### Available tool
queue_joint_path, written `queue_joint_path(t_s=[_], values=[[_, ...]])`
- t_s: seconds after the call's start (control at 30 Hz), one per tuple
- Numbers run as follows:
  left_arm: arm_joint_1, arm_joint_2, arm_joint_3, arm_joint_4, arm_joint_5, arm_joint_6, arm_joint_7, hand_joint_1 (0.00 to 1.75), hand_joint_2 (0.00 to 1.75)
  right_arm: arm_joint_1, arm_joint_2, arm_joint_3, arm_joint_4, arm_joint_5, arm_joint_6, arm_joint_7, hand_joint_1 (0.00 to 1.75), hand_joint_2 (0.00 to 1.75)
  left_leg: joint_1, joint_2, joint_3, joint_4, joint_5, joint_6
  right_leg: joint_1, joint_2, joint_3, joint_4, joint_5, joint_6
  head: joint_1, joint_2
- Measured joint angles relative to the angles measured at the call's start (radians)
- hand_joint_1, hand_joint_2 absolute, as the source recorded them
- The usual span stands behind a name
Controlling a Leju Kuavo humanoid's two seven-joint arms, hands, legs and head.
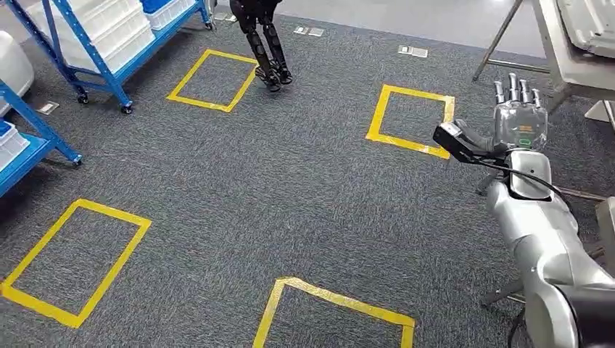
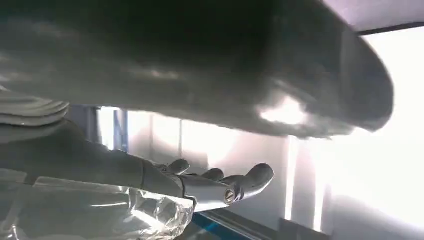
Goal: Take the parts from the cabinet and place them on the table.
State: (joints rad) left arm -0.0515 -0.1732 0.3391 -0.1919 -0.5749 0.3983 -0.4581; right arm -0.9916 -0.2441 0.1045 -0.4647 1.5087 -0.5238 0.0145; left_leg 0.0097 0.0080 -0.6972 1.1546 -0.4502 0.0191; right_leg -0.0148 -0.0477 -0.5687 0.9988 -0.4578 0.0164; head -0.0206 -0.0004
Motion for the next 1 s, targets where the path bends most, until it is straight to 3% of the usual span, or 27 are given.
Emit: queue_joint_path(t_s=[0.03, 0.07, 0.1, 0.17, 0.2, 0.23, 0.27, 0.3, 0.37, 0.4, 0.43, 0.47, 0.5, 0.53, 0.57, 0.6, 0.7, 0.73, 0.77, 0.8, 0.87, 0.93, 0.97, 1.0], values=[[-0.001, 0.001, 0.000, 0.000, 0.000, 0.000, 0.000, 0.00, 0.00, 0.000, 0.000, 0.000, -0.003, 0.002, 0.000, 0.000, 0.00, 0.00, -0.001, 0.027, 0.050, -0.089, 0.031, 0.006, 0.002, -0.006, 0.002, 0.000, -0.001, -0.001, 0.000, 0.000], [-0.003, 0.001, 0.000, 0.000, 0.000, 0.000, 0.000, 0.00, 0.00, 0.000, 0.000, 0.000, -0.006, 0.003, -0.001, 0.000, 0.00, 0.00, -0.013, 0.047, 0.067, -0.122, 0.018, 0.004, 0.014, -0.011, -0.002, 0.003, -0.004, 0.003, -0.001, 0.000], [-0.004, 0.001, 0.000, 0.000, 0.000, 0.000, 0.000, 0.00, 0.00, -0.001, -0.002, 0.000, -0.006, 0.003, -0.002, 0.000, 0.00, 0.00, -0.013, 0.036, 0.062, -0.124, 0.022, 0.011, 0.016, -0.019, -0.003, 0.002, -0.004, 0.006, 0.002, 0.000], [-0.002, 0.001, 0.000, 0.000, 0.000, 0.000, 0.000, 0.00, 0.00, 0.001, 0.000, 0.001, -0.007, 0.005, -0.002, 0.000, 0.00, 0.00, -0.017, 0.024, 0.060, -0.125, 0.023, 0.015, 0.017, -0.031, 0.000, 0.001, -0.004, 0.008, 0.001, 0.000], [-0.001, 0.001, 0.000, 0.000, 0.000, 0.000, 0.000, 0.00, 0.00, 0.000, 0.002, 0.002, -0.010, 0.005, -0.002, 0.000, 0.00, 0.00, -0.019, 0.014, 0.061, -0.134, 0.031, 0.027, 0.022, -0.040, 0.001, 0.000, -0.005, 0.015, -0.001, 0.000], [-0.001, -0.001, 0.000, 0.000, 0.000, 0.000, 0.000, 0.00, 0.00, 0.001, 0.001, 0.002, -0.013, 0.005, -0.002, 0.000, 0.00, 0.00, -0.010, 0.010, 0.069, -0.146, 0.038, 0.037, 0.016, -0.023, -0.013, 0.012, -0.017, 0.019, 0.000, 0.000], [-0.003, 0.000, 0.000, 0.000, 0.000, 0.002, 0.000, 0.00, 0.00, 0.002, 0.001, 0.002, -0.013, 0.005, -0.002, 0.000, 0.00, 0.00, -0.011, 0.002, 0.069, -0.150, 0.043, 0.046, 0.012, 0.012, -0.027, 0.049, -0.038, 0.018, 0.001, 0.000], [-0.005, 0.001, 0.001, 0.000, 0.000, 0.003, -0.001, 0.00, 0.00, 0.002, -0.003, 0.002, -0.013, 0.004, -0.002, 0.000, 0.00, 0.00, -0.010, -0.007, 0.067, -0.151, 0.045, 0.049, 0.007, 0.031, -0.064, 0.129, -0.073, 0.013, 0.003, 0.000], [-0.006, 0.000, 0.001, 0.000, -0.001, 0.003, -0.001, 0.00, 0.00, 0.010, -0.007, 0.002, -0.013, 0.002, -0.002, -0.001, 0.00, 0.00, -0.009, -0.026, 0.066, -0.151, 0.045, 0.049, 0.003, 0.044, -0.140, 0.286, -0.126, 0.017, 0.006, 0.000], [-0.006, 0.000, 0.001, 0.000, -0.001, 0.003, -0.001, 0.00, 0.00, 0.014, -0.007, 0.002, -0.013, -0.002, -0.002, -0.005, 0.00, 0.00, -0.009, -0.036, 0.066, -0.150, 0.045, 0.049, 0.000, 0.044, -0.161, 0.326, -0.131, 0.025, 0.005, 0.000], [-0.005, 0.000, 0.001, 0.000, -0.002, 0.002, -0.001, 0.00, 0.00, 0.018, -0.006, 0.002, -0.013, -0.003, -0.002, -0.008, 0.00, 0.00, -0.008, -0.046, 0.067, -0.149, 0.045, 0.048, -0.003, 0.044, -0.155, 0.309, -0.117, 0.035, 0.005, 0.000], [-0.005, 0.000, 0.001, 0.000, -0.002, 0.002, -0.001, 0.00, 0.00, 0.019, -0.006, 0.002, -0.013, -0.004, -0.002, -0.009, 0.00, 0.00, -0.006, -0.055, 0.067, -0.147, 0.045, 0.047, -0.009, 0.045, -0.126, 0.244, -0.085, 0.048, 0.005, 0.000], [-0.005, -0.001, 0.001, 0.000, -0.002, 0.002, -0.001, 0.00, 0.00, 0.019, -0.006, 0.002, -0.014, -0.004, -0.002, -0.010, 0.00, 0.00, -0.003, -0.066, 0.067, -0.144, 0.044, 0.045, -0.017, 0.047, -0.083, 0.155, -0.047, 0.062, 0.005, 0.000], [-0.006, -0.002, 0.001, 0.000, -0.002, 0.002, -0.001, 0.00, 0.00, 0.018, -0.006, 0.002, -0.016, -0.004, -0.002, -0.011, 0.00, 0.00, -0.001, -0.077, 0.066, -0.138, 0.041, 0.038, -0.028, 0.069, -0.032, 0.053, -0.008, 0.077, 0.005, 0.000], [-0.006, -0.001, 0.001, 0.000, -0.002, 0.002, -0.001, 0.00, 0.00, 0.018, -0.005, 0.003, -0.016, -0.004, -0.002, -0.014, 0.00, 0.00, -0.004, -0.084, 0.060, -0.134, 0.040, 0.030, -0.030, 0.100, -0.013, 0.018, -0.016, 0.076, 0.006, 0.000], [-0.007, -0.001, 0.001, 0.000, -0.003, 0.002, -0.001, 0.00, 0.00, 0.019, -0.004, 0.003, -0.016, -0.003, -0.002, -0.016, 0.00, 0.00, -0.005, -0.095, 0.053, -0.130, 0.043, 0.022, -0.020, 0.095, -0.009, 0.013, -0.009, 0.061, 0.005, 0.000], [0.002, -0.002, 0.002, 0.000, -0.004, 0.000, -0.001, 0.00, 0.00, 0.024, 0.008, 0.006, -0.018, -0.003, -0.003, -0.017, 0.00, 0.00, -0.001, -0.115, 0.048, -0.138, 0.053, 0.005, -0.014, 0.074, -0.012, 0.014, -0.004, 0.042, 0.004, 0.000], [0.002, 0.000, 0.002, 0.000, -0.005, -0.001, -0.001, 0.00, 0.00, 0.023, 0.013, 0.007, -0.021, -0.002, -0.003, -0.017, 0.00, 0.00, 0.003, -0.104, 0.042, -0.132, 0.045, 0.004, -0.026, 0.064, -0.010, 0.011, 0.000, 0.032, 0.004, 0.000], [0.001, -0.002, 0.002, 0.000, -0.006, -0.001, -0.001, 0.00, 0.00, 0.025, 0.013, 0.008, -0.026, -0.002, -0.004, -0.017, 0.00, 0.00, -0.002, -0.063, 0.031, -0.105, 0.020, 0.000, -0.023, 0.059, -0.010, 0.009, 0.001, 0.019, 0.001, 0.000], [0.000, -0.002, 0.002, 0.000, -0.006, -0.001, -0.001, 0.00, 0.00, 0.025, 0.014, 0.008, -0.028, -0.001, -0.005, -0.017, 0.00, 0.00, -0.001, -0.032, -0.001, -0.030, -0.027, -0.005, -0.018, 0.049, -0.010, 0.009, 0.000, 0.006, -0.005, 0.000], [-0.001, -0.002, 0.003, 0.000, -0.008, -0.001, -0.001, 0.00, 0.00, 0.028, 0.014, 0.008, -0.028, -0.001, -0.005, -0.017, 0.00, 0.00, 0.001, -0.014, -0.072, 0.132, -0.098, -0.008, -0.008, 0.031, -0.010, 0.010, -0.001, 0.003, -0.004, 0.000], [0.000, -0.002, 0.003, 0.000, -0.008, -0.001, -0.001, 0.00, 0.00, 0.030, 0.014, 0.008, -0.028, -0.001, -0.005, -0.017, 0.00, 0.00, 0.001, -0.013, -0.093, 0.179, -0.110, -0.008, -0.006, 0.023, -0.010, 0.010, -0.002, 0.002, -0.005, 0.000], [0.001, -0.002, 0.004, 0.000, -0.009, -0.001, -0.001, 0.00, 0.00, 0.032, 0.014, 0.008, -0.028, -0.001, -0.005, -0.017, 0.00, 0.00, 0.001, -0.012, -0.095, 0.185, -0.101, -0.007, -0.003, 0.013, -0.010, 0.010, -0.002, 0.002, -0.004, 0.000], [0.001, -0.002, 0.005, 0.000, -0.009, -0.001, -0.001, 0.00, 0.00, 0.033, 0.014, 0.008, -0.029, -0.001, -0.005, -0.017, 0.00, 0.00, 0.001, -0.011, -0.067, 0.134, -0.069, -0.003, 0.000, 0.006, -0.009, 0.010, -0.003, 0.001, -0.005, 0.000]])
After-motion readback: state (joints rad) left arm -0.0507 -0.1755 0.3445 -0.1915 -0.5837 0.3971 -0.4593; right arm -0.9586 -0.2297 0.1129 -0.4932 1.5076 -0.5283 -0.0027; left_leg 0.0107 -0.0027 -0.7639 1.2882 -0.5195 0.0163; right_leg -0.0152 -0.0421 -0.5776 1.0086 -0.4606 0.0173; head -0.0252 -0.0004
